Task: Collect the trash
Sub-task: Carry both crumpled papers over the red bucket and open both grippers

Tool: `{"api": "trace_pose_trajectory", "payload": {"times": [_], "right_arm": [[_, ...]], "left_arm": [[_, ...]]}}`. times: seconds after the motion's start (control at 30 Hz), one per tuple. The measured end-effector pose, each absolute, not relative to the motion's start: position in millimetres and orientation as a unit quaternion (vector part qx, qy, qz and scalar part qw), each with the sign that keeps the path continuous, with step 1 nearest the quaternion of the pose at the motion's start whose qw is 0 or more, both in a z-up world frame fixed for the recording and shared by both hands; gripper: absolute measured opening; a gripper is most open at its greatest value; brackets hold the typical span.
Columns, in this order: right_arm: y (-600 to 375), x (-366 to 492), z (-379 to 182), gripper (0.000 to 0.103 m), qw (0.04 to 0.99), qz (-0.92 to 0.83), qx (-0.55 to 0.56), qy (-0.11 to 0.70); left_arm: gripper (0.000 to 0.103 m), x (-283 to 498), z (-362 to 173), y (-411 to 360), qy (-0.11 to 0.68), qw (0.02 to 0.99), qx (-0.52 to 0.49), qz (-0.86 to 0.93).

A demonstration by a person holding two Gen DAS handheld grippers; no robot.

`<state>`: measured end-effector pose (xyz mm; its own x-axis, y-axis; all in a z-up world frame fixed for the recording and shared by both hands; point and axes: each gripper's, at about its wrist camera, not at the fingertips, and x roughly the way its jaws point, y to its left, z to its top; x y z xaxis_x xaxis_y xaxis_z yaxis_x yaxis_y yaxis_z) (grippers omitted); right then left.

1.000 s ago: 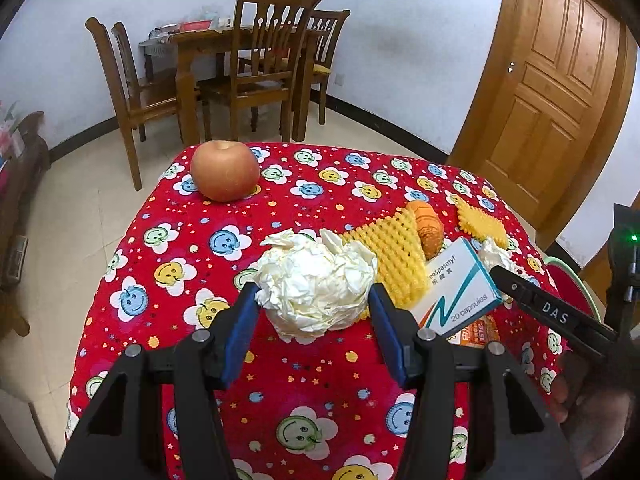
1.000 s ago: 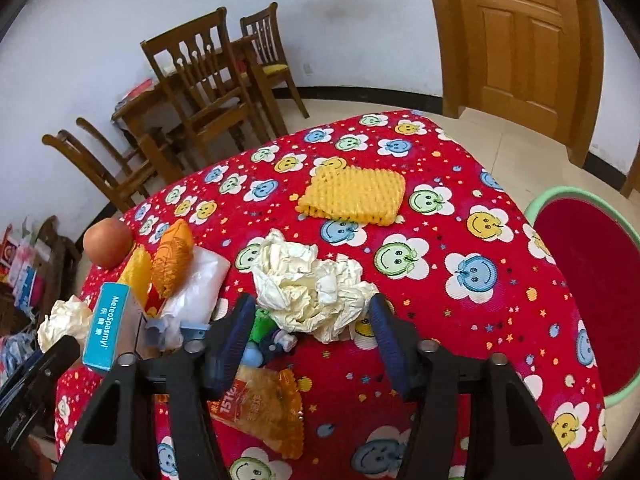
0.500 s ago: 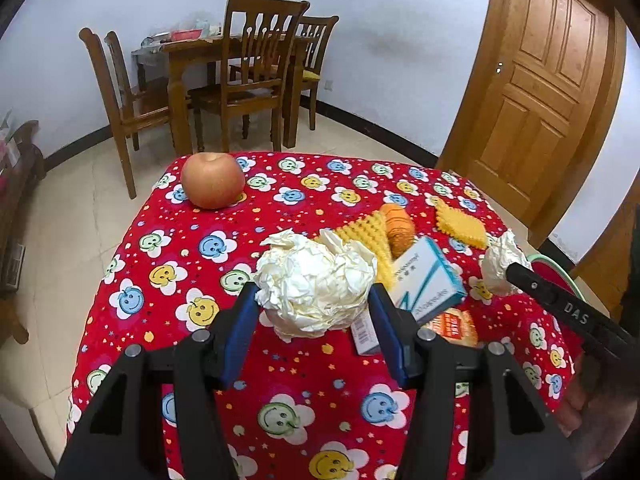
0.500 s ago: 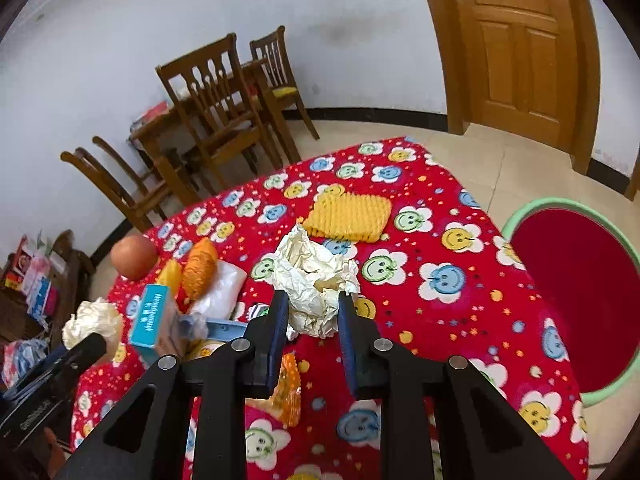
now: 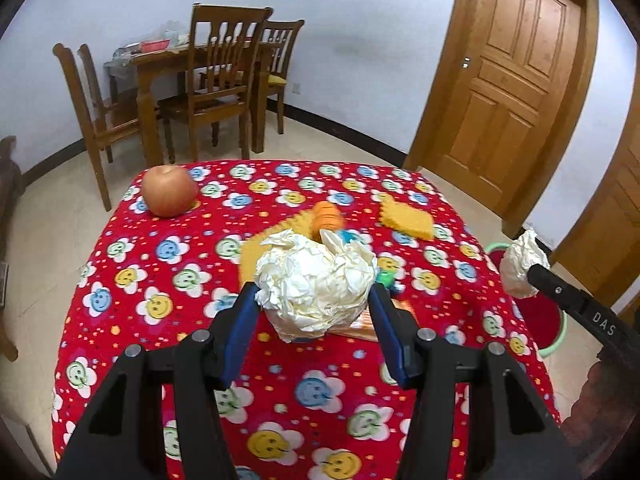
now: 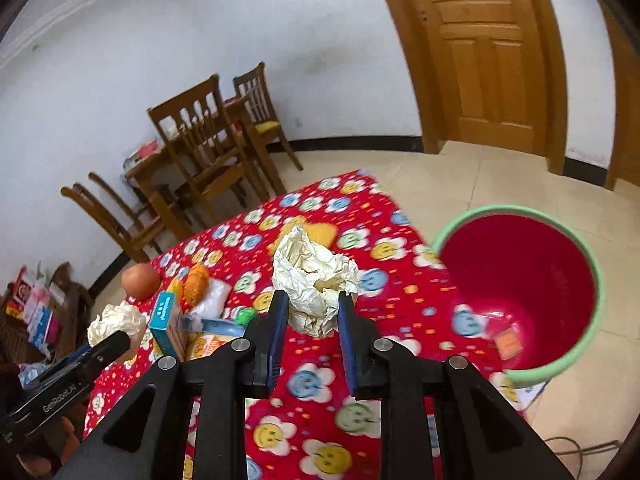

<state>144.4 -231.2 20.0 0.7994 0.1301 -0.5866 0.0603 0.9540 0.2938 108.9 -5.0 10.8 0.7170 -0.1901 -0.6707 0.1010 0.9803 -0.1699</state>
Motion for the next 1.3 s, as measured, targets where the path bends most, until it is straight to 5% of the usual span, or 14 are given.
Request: {"api": "trace_pose_trajectory", "payload": {"times": [1.3], "right_arm": [[-384, 111, -29, 0.033, 0.913, -0.128, 0.217, 0.32]], "left_arm": [[0.056, 122, 6, -174, 0.389, 0.896, 0.03, -0.214]]}}
